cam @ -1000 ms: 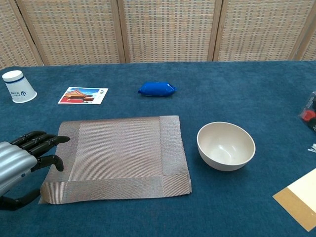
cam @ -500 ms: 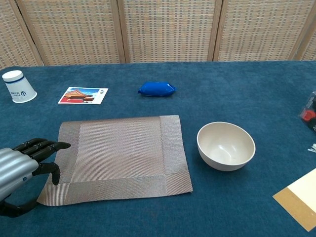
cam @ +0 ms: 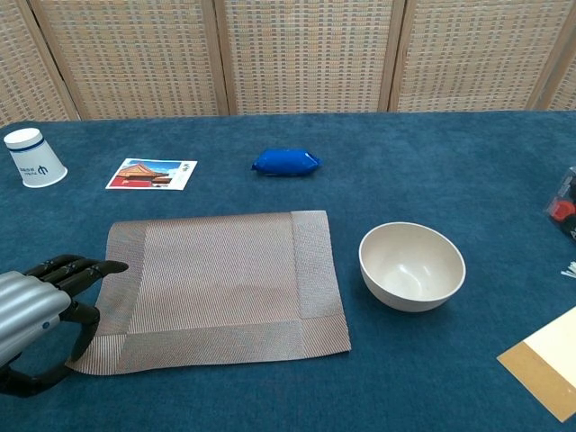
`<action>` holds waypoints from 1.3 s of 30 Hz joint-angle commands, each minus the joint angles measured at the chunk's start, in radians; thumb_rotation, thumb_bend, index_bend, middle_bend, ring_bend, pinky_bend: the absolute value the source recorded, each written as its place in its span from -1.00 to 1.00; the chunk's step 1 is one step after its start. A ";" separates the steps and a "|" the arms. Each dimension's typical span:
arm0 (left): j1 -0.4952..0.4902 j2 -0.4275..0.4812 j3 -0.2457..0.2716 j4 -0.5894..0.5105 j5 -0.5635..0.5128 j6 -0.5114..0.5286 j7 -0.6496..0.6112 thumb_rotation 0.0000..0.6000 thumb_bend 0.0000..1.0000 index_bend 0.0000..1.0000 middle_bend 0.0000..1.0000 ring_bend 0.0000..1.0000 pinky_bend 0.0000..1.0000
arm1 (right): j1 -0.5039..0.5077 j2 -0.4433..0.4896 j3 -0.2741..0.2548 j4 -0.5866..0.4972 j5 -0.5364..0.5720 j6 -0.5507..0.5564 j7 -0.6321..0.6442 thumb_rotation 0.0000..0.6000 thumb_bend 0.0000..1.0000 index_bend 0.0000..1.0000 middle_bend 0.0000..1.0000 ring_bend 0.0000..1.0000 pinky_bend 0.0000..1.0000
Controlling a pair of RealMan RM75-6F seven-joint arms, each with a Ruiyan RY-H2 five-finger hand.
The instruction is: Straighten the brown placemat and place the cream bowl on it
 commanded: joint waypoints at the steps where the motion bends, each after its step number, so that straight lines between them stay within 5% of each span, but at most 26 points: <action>1: 0.000 0.000 0.000 0.001 -0.001 0.002 -0.003 1.00 0.02 0.23 -1.00 -1.00 -1.00 | 0.000 0.000 -0.001 0.000 -0.001 0.000 -0.001 1.00 -0.91 -0.87 -1.00 -1.00 -1.00; 12: -0.005 0.004 -0.007 -0.004 -0.009 0.005 -0.010 1.00 0.37 0.24 -1.00 -1.00 -1.00 | -0.001 0.004 -0.005 -0.006 -0.005 -0.001 0.002 1.00 -0.91 -0.87 -1.00 -1.00 -1.00; 21: -0.025 0.035 -0.041 -0.060 -0.004 0.028 -0.015 1.00 0.40 0.24 -1.00 -1.00 -1.00 | 0.000 0.005 -0.007 -0.007 -0.007 -0.003 0.003 1.00 -0.92 -0.87 -1.00 -1.00 -1.00; 33: -0.131 0.135 -0.213 -0.225 -0.112 -0.033 0.030 1.00 0.48 0.26 -1.00 -1.00 -1.00 | 0.004 0.005 0.014 0.005 0.046 -0.022 -0.015 1.00 -0.92 -0.87 -1.00 -1.00 -1.00; 39: -0.231 0.150 -0.354 -0.229 -0.240 -0.113 0.088 1.00 0.48 0.25 -1.00 -1.00 -1.00 | 0.002 0.004 0.035 0.007 0.092 -0.025 -0.033 1.00 -0.92 -0.87 -1.00 -1.00 -1.00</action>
